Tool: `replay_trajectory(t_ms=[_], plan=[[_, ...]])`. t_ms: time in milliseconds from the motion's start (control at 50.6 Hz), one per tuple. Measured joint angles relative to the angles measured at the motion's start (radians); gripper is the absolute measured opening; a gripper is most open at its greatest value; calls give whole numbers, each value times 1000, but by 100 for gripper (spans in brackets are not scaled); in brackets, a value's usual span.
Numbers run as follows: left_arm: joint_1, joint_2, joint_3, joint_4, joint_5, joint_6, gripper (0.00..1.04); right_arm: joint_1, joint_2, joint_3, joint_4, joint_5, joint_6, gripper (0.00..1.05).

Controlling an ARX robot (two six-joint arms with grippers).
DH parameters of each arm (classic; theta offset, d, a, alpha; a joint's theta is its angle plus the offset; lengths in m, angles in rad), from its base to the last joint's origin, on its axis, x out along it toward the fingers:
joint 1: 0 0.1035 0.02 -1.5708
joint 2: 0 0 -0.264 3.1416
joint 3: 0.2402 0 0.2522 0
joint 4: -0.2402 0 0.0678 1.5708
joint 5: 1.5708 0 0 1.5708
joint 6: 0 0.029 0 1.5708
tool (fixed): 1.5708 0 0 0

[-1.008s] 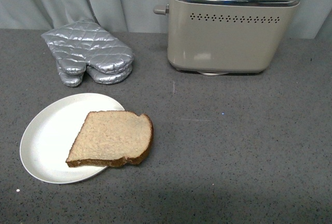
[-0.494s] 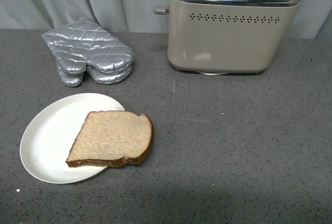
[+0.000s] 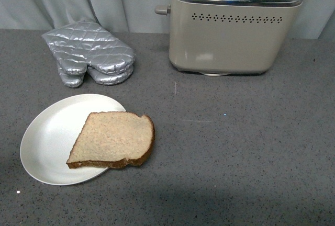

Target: Put bread into toaster

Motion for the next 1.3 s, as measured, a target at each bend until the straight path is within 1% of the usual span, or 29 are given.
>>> replay_trajectory(t_ms=[59,138,237,395,435,593,731,909,929,1087,1185,1205,1304], plan=[[32,187,51,63,50,28,98,0,0,0,0,0,0,95],[62,355,107,89,78,71,98,0,0,0,0,0,0,95],[109,573,206,49,115,129,98,0,0,0,0,0,0,95],[149,756,309,4,119,182,98,0,0,0,0,0,0,95],[155,790,333,-8,134,191,98,0,0,0,0,0,0,95],[161,908,420,-59,141,237,98,0,0,0,0,0,0,95],[161,986,458,-69,156,248,97,0,0,0,0,0,0,95],[161,1064,500,-71,144,246,62,0,0,0,0,0,0,95],[161,1071,503,-74,151,245,57,0,0,0,0,0,0,95],[161,1086,520,-98,180,236,26,0,0,0,0,0,0,95],[167,1080,526,-116,238,189,6,0,0,0,0,0,0,95],[168,1077,526,-119,251,177,3,0,0,0,0,0,0,95],[170,1044,523,-144,309,138,3,0,0,0,0,0,0,95]])
